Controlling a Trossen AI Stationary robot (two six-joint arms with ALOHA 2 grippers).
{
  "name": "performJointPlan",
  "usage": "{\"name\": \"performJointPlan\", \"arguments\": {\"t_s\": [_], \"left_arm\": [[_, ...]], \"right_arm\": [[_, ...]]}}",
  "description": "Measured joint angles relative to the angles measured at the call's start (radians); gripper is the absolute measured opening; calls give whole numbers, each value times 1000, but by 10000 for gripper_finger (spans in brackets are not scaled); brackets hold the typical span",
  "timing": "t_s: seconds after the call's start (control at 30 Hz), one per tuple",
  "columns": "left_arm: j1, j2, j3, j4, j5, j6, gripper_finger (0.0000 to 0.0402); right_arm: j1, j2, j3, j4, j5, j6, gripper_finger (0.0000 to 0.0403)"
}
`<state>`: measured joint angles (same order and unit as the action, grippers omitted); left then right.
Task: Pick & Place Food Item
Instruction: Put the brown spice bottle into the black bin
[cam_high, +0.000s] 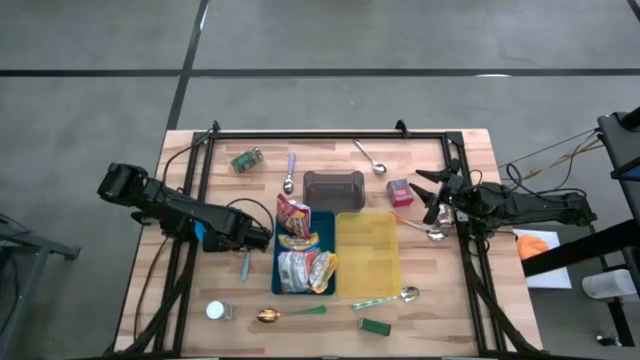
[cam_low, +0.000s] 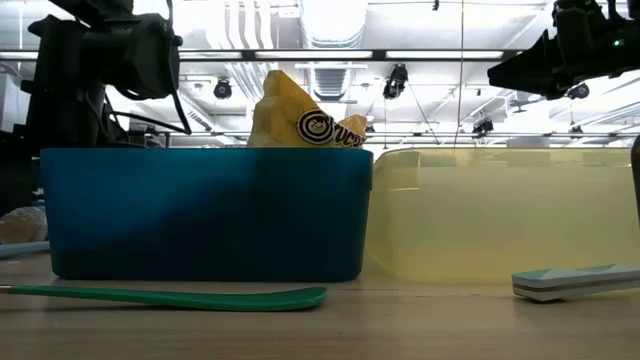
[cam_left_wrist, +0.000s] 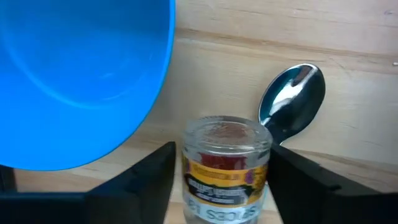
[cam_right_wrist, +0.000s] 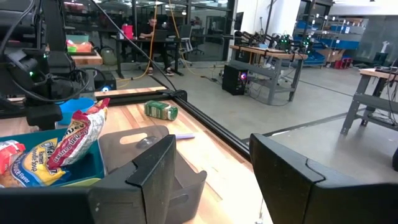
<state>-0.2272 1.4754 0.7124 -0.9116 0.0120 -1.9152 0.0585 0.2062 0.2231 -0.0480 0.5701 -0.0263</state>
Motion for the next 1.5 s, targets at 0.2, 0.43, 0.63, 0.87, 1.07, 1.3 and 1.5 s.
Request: {"name": "performJointPlan", "arguments": {"t_s": [0.2,0.43,0.63,0.87,1.07,1.3,1.5], "left_arm": [[0,-1,1,-1,0,3,173],[0,-1,1,0,0,3,181],[0,-1,1,6,0,3,192],[0,-1,1,3,0,3,178],[0,0,1,3,0,7,196],[0,0,1,2,0,7,178],[0,0,1,3,-1,7,193]], "right_arm": [[0,0,0,0,0,0,199],[0,0,0,0,0,0,199],[0,0,0,0,0,0,199],[0,0,0,0,0,0,199],[0,0,0,0,0,0,199],[0,0,0,0,0,0,199],[0,0,0,0,0,0,199]]}}
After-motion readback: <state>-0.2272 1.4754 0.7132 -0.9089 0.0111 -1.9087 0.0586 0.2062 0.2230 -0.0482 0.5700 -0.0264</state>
